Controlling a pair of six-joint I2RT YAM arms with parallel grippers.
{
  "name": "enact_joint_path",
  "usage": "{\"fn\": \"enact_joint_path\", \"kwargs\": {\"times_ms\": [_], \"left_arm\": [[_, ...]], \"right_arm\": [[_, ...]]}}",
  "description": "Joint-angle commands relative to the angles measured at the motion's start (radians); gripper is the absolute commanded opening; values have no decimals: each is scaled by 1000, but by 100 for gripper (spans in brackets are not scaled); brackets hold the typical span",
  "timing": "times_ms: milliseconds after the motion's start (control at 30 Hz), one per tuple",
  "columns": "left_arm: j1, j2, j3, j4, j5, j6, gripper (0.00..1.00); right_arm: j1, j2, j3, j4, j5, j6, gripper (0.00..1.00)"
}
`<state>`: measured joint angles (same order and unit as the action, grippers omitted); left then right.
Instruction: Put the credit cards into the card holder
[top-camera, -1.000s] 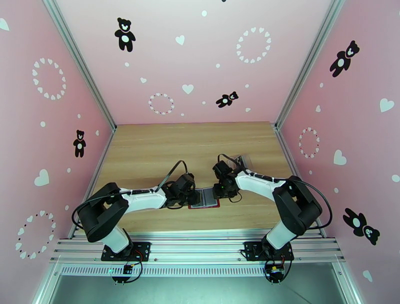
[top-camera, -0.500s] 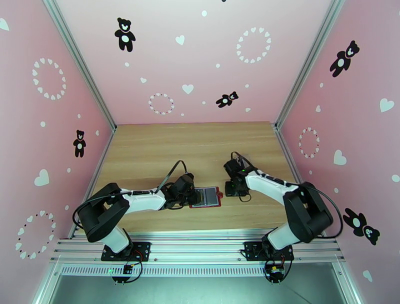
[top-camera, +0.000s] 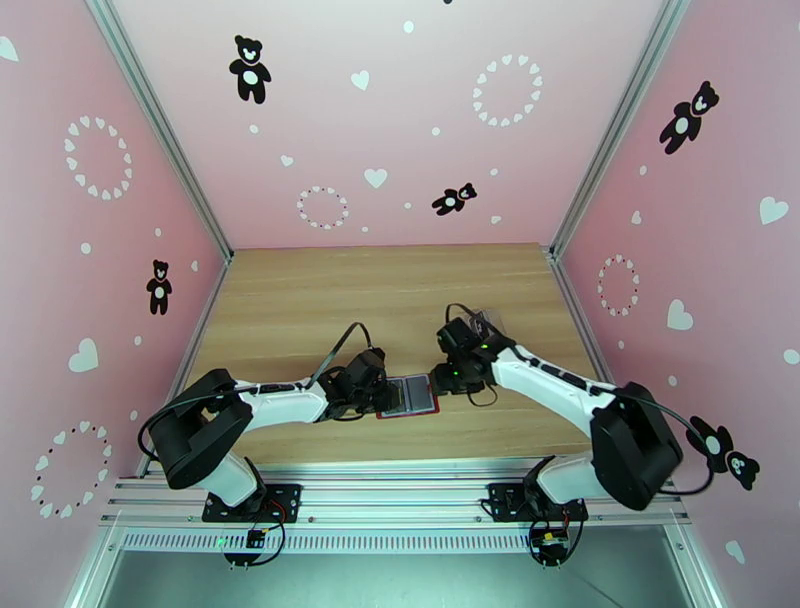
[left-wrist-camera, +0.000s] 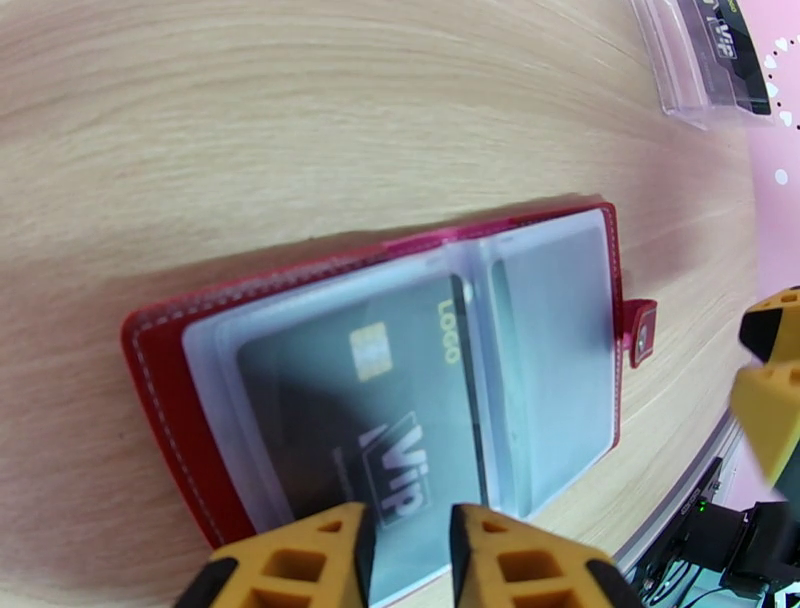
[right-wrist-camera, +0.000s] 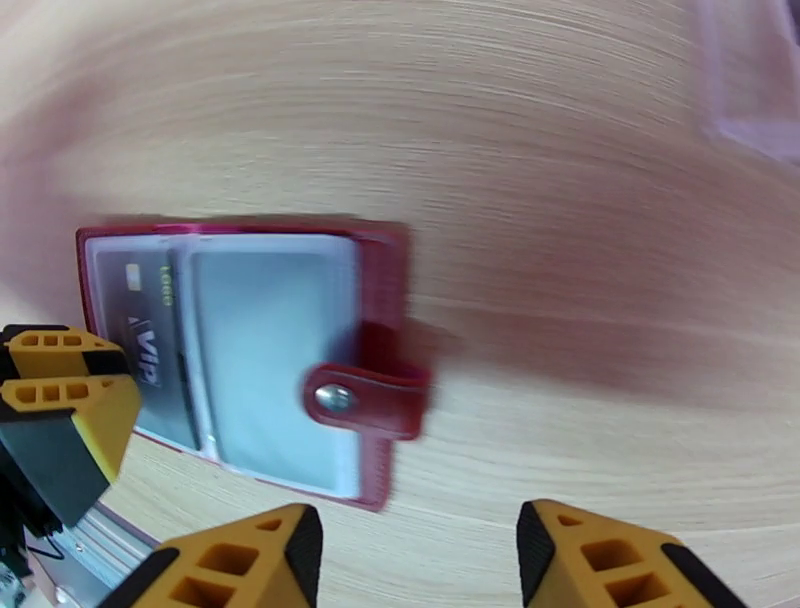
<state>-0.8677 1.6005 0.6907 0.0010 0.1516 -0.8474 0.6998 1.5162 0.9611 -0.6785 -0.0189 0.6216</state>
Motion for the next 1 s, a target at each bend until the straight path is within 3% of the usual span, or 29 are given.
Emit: {"fn": "enact_joint_path", "kwargs": {"times_ms": [0,367,700,967], "left_arm": [[-8,-21,-28,-72,-21,-2,28],[-8,-19,-40,-61,-20,-7,28],[-8,-19,-42,-62,-21,-3,28],[-8,-26,-45,-65,-21,-2,28]], "right_arm": [[65,72,78,-78,116,29,59],[191,278,227,-184,270,43,59],[193,359,250,-186,340,38,56],[192,364,278,-236,405,43,46]]}}
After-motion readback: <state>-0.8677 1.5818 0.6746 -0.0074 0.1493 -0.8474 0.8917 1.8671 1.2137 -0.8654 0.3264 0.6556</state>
